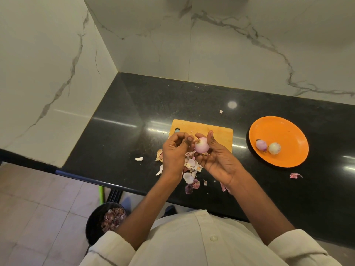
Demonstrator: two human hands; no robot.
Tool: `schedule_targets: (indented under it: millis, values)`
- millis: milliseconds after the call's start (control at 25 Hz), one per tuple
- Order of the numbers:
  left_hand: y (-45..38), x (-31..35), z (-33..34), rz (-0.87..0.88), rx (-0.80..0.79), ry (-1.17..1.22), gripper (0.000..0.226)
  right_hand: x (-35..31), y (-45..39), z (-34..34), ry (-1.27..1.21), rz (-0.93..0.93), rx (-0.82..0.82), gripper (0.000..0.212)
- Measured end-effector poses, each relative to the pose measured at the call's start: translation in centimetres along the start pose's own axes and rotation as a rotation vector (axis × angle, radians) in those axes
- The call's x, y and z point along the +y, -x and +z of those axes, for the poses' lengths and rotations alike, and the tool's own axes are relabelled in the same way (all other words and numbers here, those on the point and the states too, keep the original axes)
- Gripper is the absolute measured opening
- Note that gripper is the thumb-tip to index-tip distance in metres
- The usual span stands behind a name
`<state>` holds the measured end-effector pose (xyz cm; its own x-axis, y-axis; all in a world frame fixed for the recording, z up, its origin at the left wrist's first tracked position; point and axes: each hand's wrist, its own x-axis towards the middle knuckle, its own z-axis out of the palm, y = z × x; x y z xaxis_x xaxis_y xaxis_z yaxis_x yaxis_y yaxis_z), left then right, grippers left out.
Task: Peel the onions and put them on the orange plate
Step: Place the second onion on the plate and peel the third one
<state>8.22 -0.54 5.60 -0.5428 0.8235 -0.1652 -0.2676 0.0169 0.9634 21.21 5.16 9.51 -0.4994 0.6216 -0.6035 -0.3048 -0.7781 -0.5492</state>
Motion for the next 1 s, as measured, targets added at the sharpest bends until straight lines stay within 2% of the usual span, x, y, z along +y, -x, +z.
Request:
schedule_targets:
  millis: [280,360,480,640,760,920,1000]
  values:
    - [0.2,0.2,0.4,0.038,-0.052,-0.115,0.013,-0.1,0.3,0.1,-0.012,-0.063,-0.033,0.024]
    - [0.2,0.3,0.5,0.108,-0.053,-0.203,0.006,0.0,0.3,0.3,-0.004,-0.087,-0.033,0.024]
    - [0.7,0.3,0.9,0.193,-0.062,-0.281,0.009,0.2,0.2,0.6,-0.048,-0.118,-0.018,0.031]
    - [0.6,0.7,1.0,0.116,-0.018,-0.113,0.004,0.1,0.1,0.5,-0.13,-0.111,-0.042,0.031]
    - [0.4,1.0,1.1,0.104,-0.065,-0.133,0.003,0.2,0.1,0.5,-0.086,-0.129,-0.074,0.036]
    - [0.5,0.5,1.3,0.064,-0.004,-0.128,0.011,0.2,0.1,0.7,-0.078,-0.159,-0.1,0.035]
    - [0.5,0.3,1.3,0.047,0.02,-0.107,0.016,0.3,0.2,0.9,0.002,-0.203,-0.11,0.038]
